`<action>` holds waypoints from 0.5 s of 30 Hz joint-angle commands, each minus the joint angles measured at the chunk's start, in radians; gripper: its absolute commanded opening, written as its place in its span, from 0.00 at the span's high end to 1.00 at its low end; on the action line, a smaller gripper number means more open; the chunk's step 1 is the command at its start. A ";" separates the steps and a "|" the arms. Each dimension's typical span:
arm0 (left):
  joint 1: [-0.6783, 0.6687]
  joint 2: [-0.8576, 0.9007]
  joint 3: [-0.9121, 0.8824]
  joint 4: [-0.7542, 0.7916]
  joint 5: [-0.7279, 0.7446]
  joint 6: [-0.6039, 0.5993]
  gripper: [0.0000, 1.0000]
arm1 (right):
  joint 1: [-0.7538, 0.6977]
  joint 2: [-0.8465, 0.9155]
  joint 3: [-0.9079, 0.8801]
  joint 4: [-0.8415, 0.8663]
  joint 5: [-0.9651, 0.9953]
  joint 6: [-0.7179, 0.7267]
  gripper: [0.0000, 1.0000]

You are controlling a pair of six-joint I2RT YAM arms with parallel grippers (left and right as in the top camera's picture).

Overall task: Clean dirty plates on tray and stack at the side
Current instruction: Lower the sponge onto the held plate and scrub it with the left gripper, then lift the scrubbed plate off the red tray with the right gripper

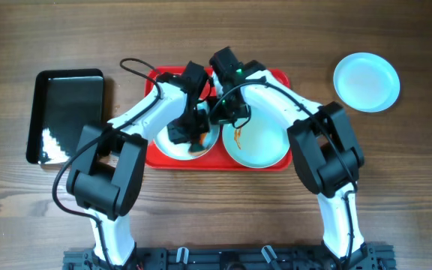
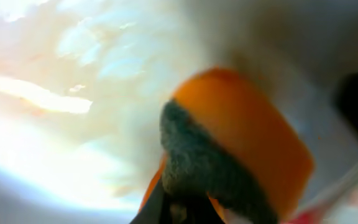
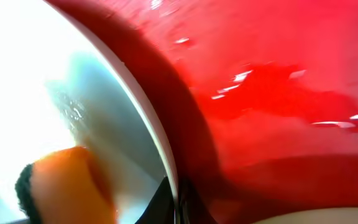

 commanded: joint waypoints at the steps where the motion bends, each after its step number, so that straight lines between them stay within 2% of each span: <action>1: 0.049 0.033 -0.027 -0.066 -0.325 0.009 0.96 | -0.003 0.040 -0.021 0.006 0.050 0.005 0.96; 4: 0.083 0.033 -0.025 -0.062 -0.454 -0.001 0.96 | -0.003 0.040 -0.021 0.006 0.050 0.006 0.96; 8: 0.125 0.033 0.001 -0.058 -0.595 -0.082 0.96 | -0.003 0.037 -0.019 0.010 0.050 0.011 0.96; 12: 0.148 0.023 0.066 -0.059 -0.594 -0.108 0.96 | -0.003 0.021 -0.015 0.017 0.050 0.023 0.96; 15: 0.150 -0.016 0.133 -0.075 -0.521 -0.106 0.96 | -0.003 -0.006 0.006 0.011 0.050 0.029 0.96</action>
